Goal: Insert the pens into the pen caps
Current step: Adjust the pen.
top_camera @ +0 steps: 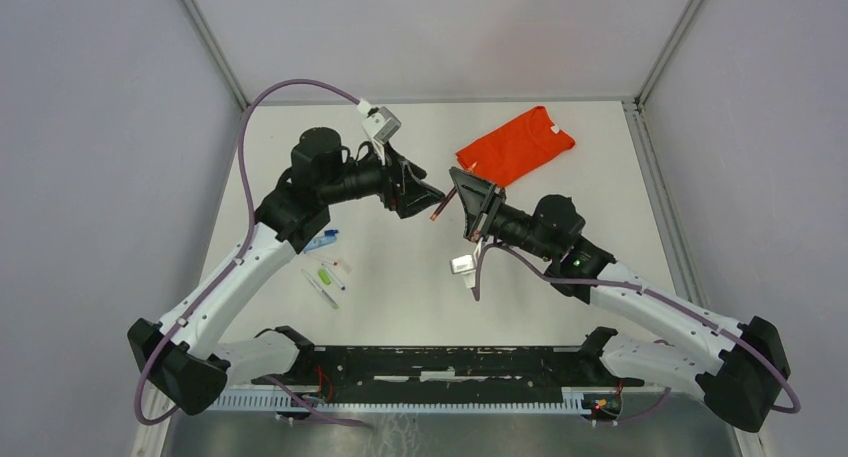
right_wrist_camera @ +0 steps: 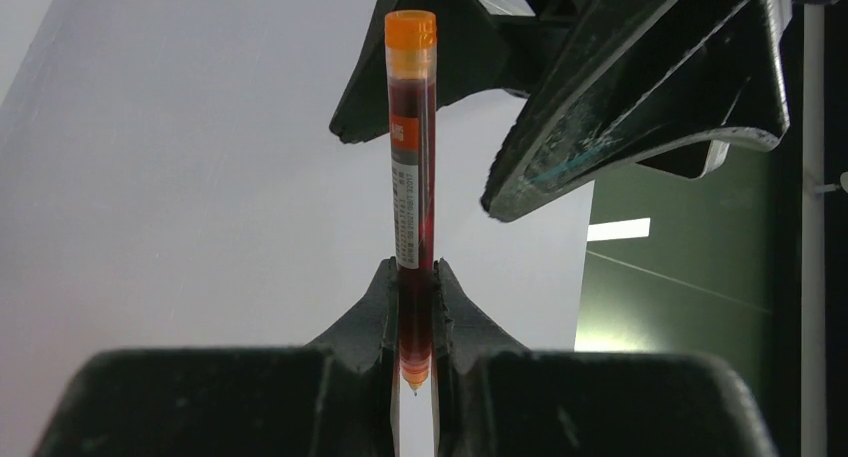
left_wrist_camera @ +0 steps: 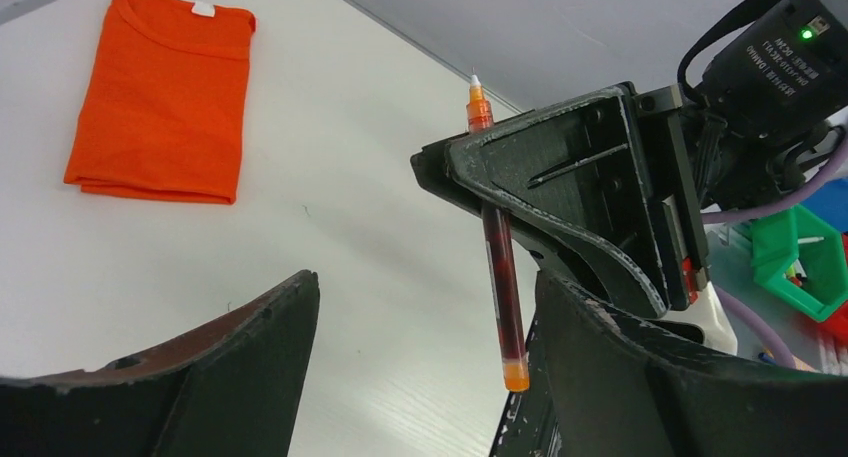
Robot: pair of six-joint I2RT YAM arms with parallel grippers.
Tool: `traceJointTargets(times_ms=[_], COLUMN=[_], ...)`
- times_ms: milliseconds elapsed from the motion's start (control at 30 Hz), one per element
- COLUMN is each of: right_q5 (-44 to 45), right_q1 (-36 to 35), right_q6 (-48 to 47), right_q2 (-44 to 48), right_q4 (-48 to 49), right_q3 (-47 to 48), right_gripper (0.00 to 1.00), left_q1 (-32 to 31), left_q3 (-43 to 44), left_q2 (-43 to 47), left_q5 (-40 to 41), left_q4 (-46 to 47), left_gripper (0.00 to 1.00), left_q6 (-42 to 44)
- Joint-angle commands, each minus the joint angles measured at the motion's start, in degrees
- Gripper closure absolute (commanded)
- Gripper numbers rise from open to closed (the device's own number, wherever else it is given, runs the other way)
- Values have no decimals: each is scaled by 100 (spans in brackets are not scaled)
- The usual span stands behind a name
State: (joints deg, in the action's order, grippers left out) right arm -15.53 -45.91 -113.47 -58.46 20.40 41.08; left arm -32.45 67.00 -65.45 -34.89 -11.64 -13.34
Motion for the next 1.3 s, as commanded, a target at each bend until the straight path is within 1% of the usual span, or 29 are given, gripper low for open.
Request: traceJointTargets(times_ms=[0, 167, 433, 633, 833, 933, 1033, 1067, 1267], right_q5=[88, 147, 201, 269, 328, 332, 344, 346, 376], right_q1=[-113, -191, -319, -408, -454, -488, -499, -506, -507], right_q6=[-251, -350, -474, -625, -700, -712, -704, -695, -598], right_q2=[-99, -183, -223, -254, -289, -309, -296, -278, -112], right_q4=[-97, -133, -146, -281, -328, -313, -305, -304, -423], right_q3=[326, 405, 452, 531, 577, 577, 552, 535, 420], right_gripper=[99, 99, 99, 99, 97, 94, 91, 89, 71], left_q1=[-60, -143, -195, -235, -264, -290, -289, -289, -289], left_q3=[154, 219, 402, 478, 506, 523, 558, 559, 505], left_q2=[-173, -304, -478, -604, -678, -710, -727, -727, -647], left_q5=[-378, -580, -612, -659, -671, -687, -624, -556, -82], left_q4=[85, -20, -312, -329, -411, -470, -590, -626, -716], left_gripper=[19, 29, 49, 57, 71, 80, 95, 97, 98], left_q6=[272, 374, 580, 601, 638, 687, 785, 811, 942])
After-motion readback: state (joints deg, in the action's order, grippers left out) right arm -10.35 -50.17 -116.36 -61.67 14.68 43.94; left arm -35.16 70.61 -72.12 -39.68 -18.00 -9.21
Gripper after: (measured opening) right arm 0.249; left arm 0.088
